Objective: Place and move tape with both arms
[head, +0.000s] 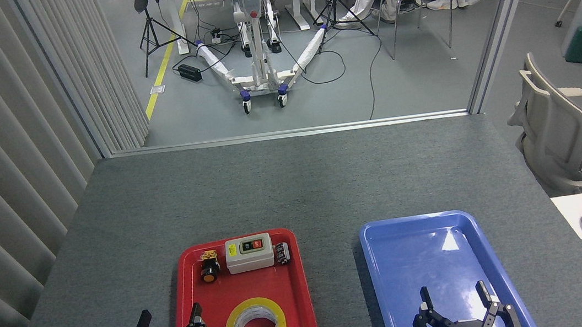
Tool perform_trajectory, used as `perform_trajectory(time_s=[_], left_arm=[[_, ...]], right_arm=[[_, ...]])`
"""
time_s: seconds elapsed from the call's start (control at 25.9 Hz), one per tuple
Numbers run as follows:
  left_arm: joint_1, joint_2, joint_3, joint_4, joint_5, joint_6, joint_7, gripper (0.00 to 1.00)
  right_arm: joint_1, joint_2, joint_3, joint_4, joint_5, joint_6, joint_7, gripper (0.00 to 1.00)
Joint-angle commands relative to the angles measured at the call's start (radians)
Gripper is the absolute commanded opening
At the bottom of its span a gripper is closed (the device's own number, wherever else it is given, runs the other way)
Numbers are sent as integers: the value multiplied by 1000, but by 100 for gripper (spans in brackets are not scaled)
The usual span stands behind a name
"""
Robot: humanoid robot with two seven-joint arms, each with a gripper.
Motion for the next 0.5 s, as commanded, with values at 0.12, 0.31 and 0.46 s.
perform_trajectory(time_s=[0.12, 0.31, 0.46], left_arm=[[-98, -9, -6, 2, 2, -23, -338, 100], [-219, -12, -20, 2, 3, -42, -795, 100], [-267, -12, -35, 2, 3, -49, -907, 100]], right_arm=[[0, 0, 0, 0, 0, 1, 0, 100], [0, 2, 0, 0, 0, 1, 0, 100], [0, 0, 0, 0, 0, 1, 0, 100]])
